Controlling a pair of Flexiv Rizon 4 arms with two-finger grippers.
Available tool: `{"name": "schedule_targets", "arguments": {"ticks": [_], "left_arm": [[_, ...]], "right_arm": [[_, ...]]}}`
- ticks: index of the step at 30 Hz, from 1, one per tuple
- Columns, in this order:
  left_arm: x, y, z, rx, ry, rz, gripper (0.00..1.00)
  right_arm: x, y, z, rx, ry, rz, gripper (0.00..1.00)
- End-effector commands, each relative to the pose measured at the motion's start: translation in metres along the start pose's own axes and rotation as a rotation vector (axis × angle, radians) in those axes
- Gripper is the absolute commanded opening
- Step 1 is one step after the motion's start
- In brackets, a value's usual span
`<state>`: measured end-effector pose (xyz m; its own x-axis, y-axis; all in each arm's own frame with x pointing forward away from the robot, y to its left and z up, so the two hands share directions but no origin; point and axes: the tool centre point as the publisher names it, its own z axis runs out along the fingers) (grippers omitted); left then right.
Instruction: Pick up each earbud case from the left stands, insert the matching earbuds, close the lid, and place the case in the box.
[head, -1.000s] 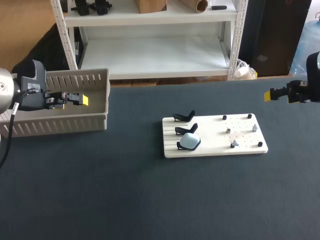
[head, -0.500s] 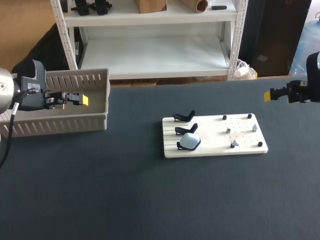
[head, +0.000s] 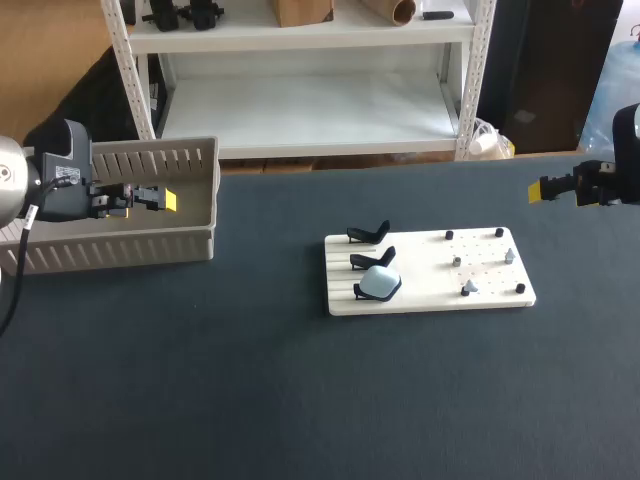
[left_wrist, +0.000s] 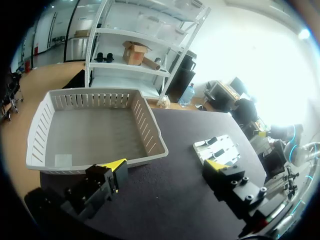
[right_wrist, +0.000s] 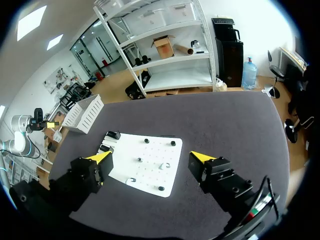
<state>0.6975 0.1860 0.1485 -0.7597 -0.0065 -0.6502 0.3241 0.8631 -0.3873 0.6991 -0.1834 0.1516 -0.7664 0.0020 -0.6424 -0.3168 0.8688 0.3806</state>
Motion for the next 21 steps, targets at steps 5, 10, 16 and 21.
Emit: {"name": "schedule_targets", "arguments": {"ticks": [5,10,16,21], "left_arm": [[-0.002,-0.001,0.0,-0.005,0.008,0.0,1.0],[-0.007,-0.007,0.008,-0.001,0.023,0.059,1.0],[-0.02,-0.034,0.017,0.07,0.008,0.272,1.0],[-0.032,-0.06,0.025,0.163,0.009,0.478,1.0]], "right_arm": [[0.0,-0.001,0.001,-0.003,0.0,-0.001,1.0],[0.0,-0.001,0.001,-0.003,0.0,-0.001,1.0],[0.0,-0.001,0.001,-0.003,0.0,-0.001,1.0],[0.0,-0.001,0.001,-0.003,0.0,-0.001,1.0]]}}
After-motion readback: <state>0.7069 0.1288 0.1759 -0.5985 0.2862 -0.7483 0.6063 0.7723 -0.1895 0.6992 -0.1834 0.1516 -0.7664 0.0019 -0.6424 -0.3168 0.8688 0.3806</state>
